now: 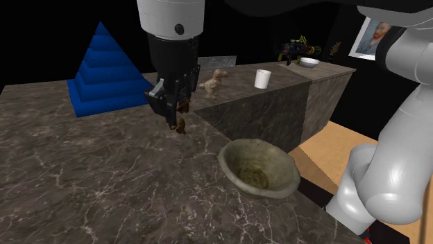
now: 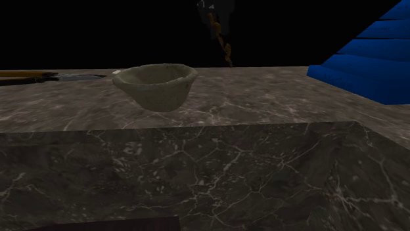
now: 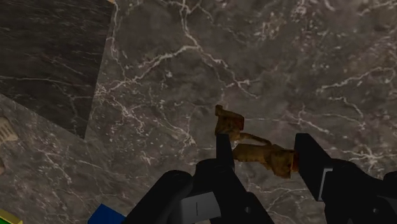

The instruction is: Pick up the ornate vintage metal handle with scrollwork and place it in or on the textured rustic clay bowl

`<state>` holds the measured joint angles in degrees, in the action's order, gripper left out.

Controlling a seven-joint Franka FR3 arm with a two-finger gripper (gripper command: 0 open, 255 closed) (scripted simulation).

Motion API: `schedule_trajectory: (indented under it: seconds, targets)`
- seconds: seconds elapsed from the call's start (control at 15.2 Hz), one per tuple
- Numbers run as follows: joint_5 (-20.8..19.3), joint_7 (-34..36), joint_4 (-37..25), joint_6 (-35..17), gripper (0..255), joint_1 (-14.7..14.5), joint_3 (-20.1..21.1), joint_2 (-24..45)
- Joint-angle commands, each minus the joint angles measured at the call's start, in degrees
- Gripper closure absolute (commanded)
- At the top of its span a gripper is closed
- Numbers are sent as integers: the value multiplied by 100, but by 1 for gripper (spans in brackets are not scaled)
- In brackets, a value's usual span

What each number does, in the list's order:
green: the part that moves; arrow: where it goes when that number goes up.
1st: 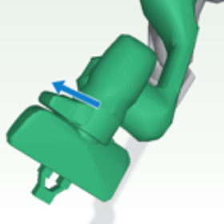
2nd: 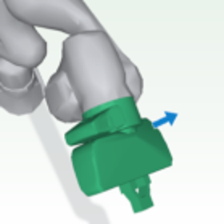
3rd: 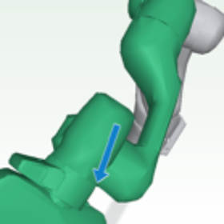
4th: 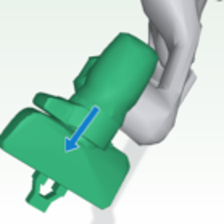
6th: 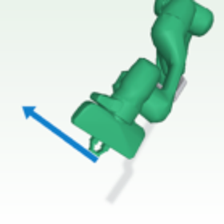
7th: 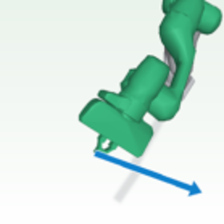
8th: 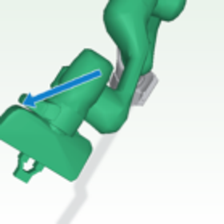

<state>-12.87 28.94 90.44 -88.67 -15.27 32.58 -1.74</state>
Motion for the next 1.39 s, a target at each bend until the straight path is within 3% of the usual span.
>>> schedule_trajectory:
  seconds: [0.0,0.07,0.46,1.12,1.32]
  targets:
    - [-22,-30,-201,168,255,-3,5,39]
    - [-37,-33,-292,238,255,-8,12,66]
    - [728,-306,1084,138,255,-36,-241,-1478]
    - [1488,-506,2590,692,255,-602,-673,-3678]
    - [1526,-485,2890,484,255,-642,-661,-3769]
